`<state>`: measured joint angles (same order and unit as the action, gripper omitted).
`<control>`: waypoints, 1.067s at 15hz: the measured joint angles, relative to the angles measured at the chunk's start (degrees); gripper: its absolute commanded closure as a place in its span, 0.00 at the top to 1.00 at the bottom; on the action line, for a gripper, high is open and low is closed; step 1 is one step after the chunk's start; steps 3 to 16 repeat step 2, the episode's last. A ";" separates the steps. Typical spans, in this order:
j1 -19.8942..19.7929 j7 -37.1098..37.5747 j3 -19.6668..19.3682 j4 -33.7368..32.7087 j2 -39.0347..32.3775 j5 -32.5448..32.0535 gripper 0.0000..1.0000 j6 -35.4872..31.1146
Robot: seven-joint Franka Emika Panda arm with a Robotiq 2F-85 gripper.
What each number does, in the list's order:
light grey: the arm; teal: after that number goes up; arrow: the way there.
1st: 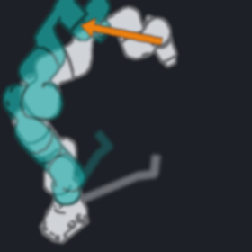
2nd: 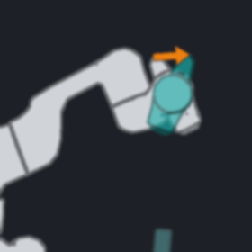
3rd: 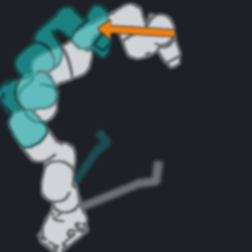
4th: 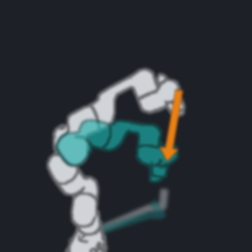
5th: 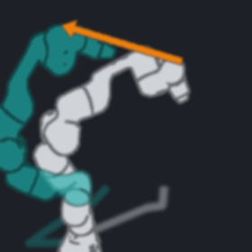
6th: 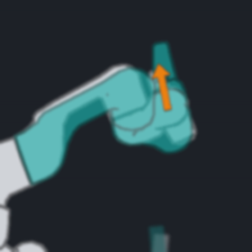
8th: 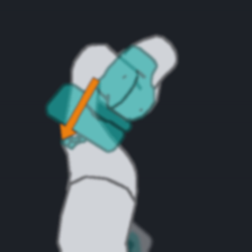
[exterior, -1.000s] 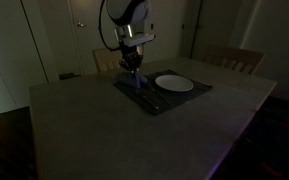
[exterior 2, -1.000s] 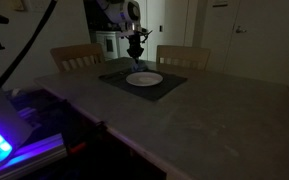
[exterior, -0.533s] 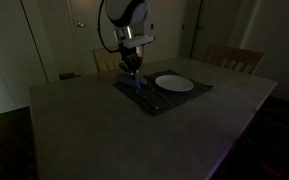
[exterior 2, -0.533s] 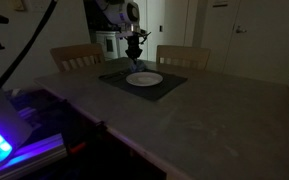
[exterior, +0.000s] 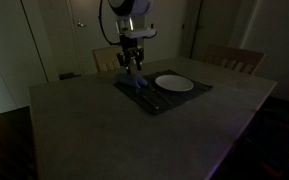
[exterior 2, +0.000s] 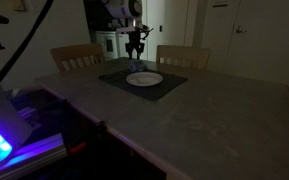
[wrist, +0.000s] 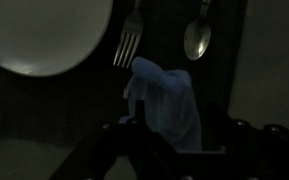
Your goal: Use the towel to wipe the plate
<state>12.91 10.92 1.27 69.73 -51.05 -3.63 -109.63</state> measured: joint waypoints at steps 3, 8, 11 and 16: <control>-1.32 -2.44 0.85 0.54 2.35 1.68 1.00 0.15; -1.32 -2.44 0.85 0.54 2.35 1.68 1.00 0.15; -1.32 -2.44 0.85 0.54 2.35 1.68 1.00 0.15; -1.32 -2.44 0.85 0.54 2.35 1.68 1.00 0.15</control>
